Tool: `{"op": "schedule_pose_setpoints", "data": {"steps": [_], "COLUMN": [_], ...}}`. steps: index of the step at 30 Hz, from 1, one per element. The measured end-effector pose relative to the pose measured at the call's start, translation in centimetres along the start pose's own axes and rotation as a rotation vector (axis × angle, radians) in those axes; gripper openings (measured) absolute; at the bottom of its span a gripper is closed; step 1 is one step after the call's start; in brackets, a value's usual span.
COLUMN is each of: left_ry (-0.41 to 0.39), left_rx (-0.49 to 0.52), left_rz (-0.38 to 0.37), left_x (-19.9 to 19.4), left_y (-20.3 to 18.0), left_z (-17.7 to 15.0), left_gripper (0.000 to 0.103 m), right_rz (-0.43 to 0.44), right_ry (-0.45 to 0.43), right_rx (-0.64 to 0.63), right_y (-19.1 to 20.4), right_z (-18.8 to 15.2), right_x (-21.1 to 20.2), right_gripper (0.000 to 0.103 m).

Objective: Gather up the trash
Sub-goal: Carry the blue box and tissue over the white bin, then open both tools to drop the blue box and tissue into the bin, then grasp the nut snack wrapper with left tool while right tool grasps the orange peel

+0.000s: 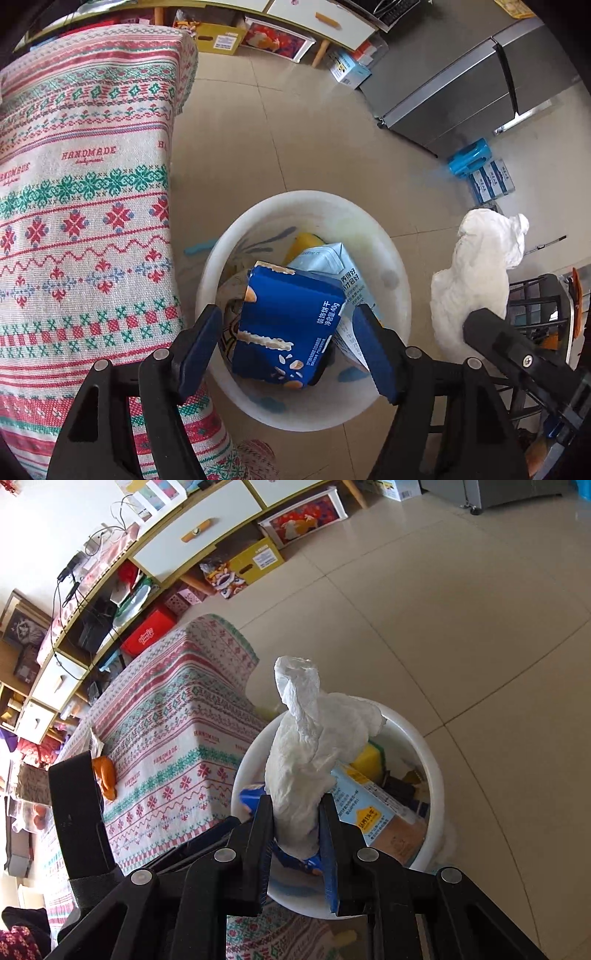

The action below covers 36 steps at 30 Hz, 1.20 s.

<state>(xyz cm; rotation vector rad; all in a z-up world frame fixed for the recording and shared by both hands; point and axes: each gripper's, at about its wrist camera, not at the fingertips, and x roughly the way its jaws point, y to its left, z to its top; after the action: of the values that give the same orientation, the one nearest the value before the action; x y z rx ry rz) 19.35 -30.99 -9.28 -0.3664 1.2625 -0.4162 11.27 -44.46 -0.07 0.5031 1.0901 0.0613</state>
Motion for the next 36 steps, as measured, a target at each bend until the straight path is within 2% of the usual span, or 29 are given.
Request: {"op": "schedule_pose_setpoints", "data": {"steps": [3,7,9,11,15,19,22,24,31,36], "left_ry": [0.002,-0.015,-0.030,-0.038,-0.044,-0.062,-0.078,-0.089,-0.114,-0.148], "left_rx": [-0.029,-0.046,-0.045,-0.044,-0.044,-0.041,-0.043,-0.052,-0.105,-0.174], "left_rz": [-0.010,-0.009,-0.007,-0.004,0.006,0.027,0.047,0.067,0.132,0.171], "left_x": [-0.7,-2.1,-3.0,-4.1,-5.9,-8.0,-9.3,-10.3,-13.1,-15.8], "left_y": [1.0,2.3,3.0,3.8,5.4,7.3,8.6,9.9,15.1,19.8], "left_z": [0.4,0.6,0.7,0.4,-0.3,-0.7,-0.4,-0.6,-0.7,-0.8], "left_gripper": [0.076,0.076,0.076,0.076,0.075,0.075,0.075,0.075,0.075,0.075], "right_rz": [-0.003,-0.032,-0.084,-0.159,-0.143,-0.168,-0.166,-0.173,-0.198,-0.200], "right_ry": [0.040,0.147,0.219,0.245,0.167,0.150,0.102,0.073,0.015,-0.024], "right_rx": [-0.025,-0.103,-0.165,-0.203,-0.144,-0.136,-0.124,-0.099,-0.063,-0.069], "right_y": [0.5,1.3,2.0,2.2,1.4,1.1,1.4,1.5,2.3,3.7], "right_z": [-0.3,-1.5,-2.3,-2.6,-1.6,-1.4,-1.0,-0.6,0.3,0.7], "right_x": [0.9,3.0,4.6,5.5,3.9,3.6,2.7,2.5,2.1,2.0], "right_gripper": [0.021,0.024,0.026,0.030,0.038,0.038,0.038,0.042,0.043,0.048]}}
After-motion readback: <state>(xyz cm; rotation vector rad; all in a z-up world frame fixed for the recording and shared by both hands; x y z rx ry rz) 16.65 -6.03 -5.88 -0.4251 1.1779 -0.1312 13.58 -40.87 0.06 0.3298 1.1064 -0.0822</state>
